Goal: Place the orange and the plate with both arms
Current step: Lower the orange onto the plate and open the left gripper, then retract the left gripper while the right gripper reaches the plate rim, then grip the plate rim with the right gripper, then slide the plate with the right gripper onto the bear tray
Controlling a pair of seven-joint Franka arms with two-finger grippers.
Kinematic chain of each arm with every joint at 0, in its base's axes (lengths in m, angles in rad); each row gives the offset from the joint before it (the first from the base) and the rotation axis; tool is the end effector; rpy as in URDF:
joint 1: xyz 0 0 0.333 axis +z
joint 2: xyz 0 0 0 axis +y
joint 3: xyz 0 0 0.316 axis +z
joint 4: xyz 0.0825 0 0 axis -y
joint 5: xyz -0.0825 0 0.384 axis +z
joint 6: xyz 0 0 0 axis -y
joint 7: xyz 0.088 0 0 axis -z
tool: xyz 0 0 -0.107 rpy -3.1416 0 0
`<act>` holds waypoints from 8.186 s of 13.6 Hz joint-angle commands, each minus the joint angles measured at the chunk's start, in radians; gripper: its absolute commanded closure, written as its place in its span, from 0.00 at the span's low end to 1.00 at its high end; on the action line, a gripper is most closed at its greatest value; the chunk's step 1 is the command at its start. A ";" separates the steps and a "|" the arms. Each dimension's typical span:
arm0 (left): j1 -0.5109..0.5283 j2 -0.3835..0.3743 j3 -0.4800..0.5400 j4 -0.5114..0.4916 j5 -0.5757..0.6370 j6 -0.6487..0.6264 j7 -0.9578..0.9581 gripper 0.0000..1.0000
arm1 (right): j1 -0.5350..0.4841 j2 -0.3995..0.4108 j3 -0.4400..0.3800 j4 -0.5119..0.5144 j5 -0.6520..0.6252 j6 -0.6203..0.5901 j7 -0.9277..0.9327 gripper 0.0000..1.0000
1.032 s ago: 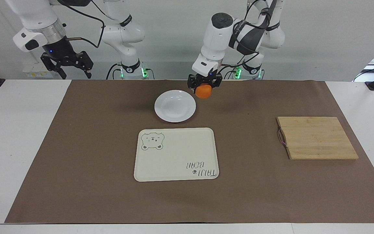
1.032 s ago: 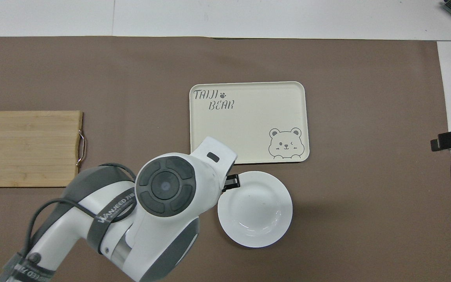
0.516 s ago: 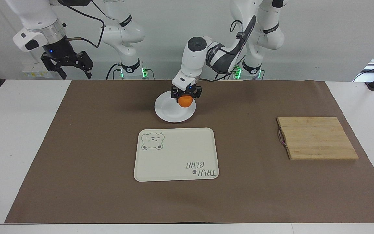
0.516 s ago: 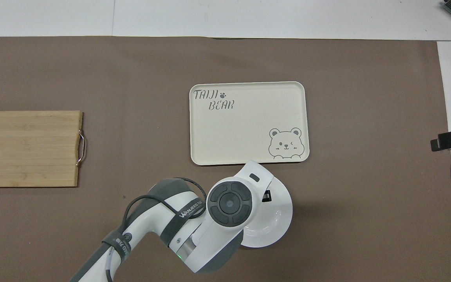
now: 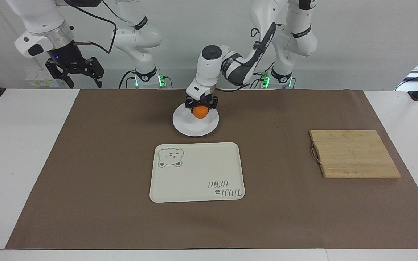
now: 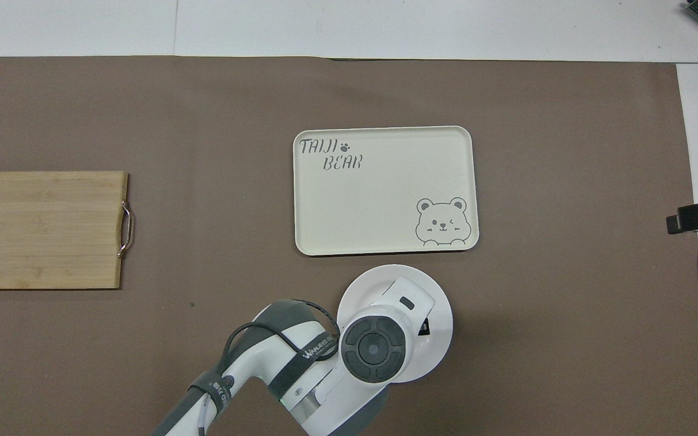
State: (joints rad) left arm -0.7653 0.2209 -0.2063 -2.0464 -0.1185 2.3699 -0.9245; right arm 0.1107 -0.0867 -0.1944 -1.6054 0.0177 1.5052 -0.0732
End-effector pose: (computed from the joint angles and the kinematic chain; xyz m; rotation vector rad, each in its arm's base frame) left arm 0.3377 -0.4908 0.3456 2.9777 0.0608 -0.0677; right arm 0.5190 -0.0465 0.6483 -3.1060 0.0134 0.0192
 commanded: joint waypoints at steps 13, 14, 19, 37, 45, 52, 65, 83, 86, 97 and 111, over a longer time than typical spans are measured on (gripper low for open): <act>0.099 -0.020 0.031 0.110 0.071 -0.118 -0.014 0.00 | 0.006 -0.021 0.006 -0.063 0.071 0.064 -0.016 0.00; 0.130 -0.032 0.031 0.115 0.071 -0.132 0.007 0.00 | 0.006 -0.022 0.006 -0.073 0.091 0.064 -0.014 0.00; 0.315 -0.095 0.031 0.120 0.071 -0.236 0.202 0.00 | -0.011 -0.027 0.004 -0.157 0.253 0.090 -0.023 0.00; 0.805 -0.199 0.033 0.250 0.071 -0.488 0.811 0.00 | -0.048 -0.111 0.001 -0.835 0.796 0.363 -0.514 0.00; 0.808 -0.215 0.031 0.272 0.083 -0.528 0.819 0.00 | 0.023 -0.039 0.003 -0.984 1.031 0.503 -0.693 0.00; 0.796 -0.219 0.139 0.334 0.082 -0.590 0.932 0.00 | 0.130 0.004 0.003 -1.062 1.228 0.578 -0.769 0.00; 0.778 -0.247 0.156 0.489 0.092 -0.825 0.972 0.00 | 0.175 -0.005 0.003 -1.145 1.338 0.601 -0.762 0.72; 0.778 -0.248 0.156 0.489 0.092 -0.825 0.972 0.00 | 0.175 0.004 0.006 -0.957 1.329 0.544 -0.628 1.00; 0.778 -0.248 0.156 0.489 0.092 -0.825 0.972 0.00 | 0.173 0.039 0.007 -0.877 1.325 0.537 -0.590 1.00; 0.778 -0.247 0.156 0.489 0.092 -0.824 0.972 0.00 | 0.142 0.493 0.007 -0.271 1.358 0.472 -0.346 1.00; 0.778 -0.248 0.156 0.489 0.092 -0.825 0.972 0.00 | 0.145 0.528 0.003 -0.366 1.340 0.489 -0.467 0.86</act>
State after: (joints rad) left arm 0.0189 -0.0160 -0.0560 -1.5567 -0.0466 1.5612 0.0433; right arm 0.2668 0.4783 -0.1914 -1.9384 1.3493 2.0037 -0.5142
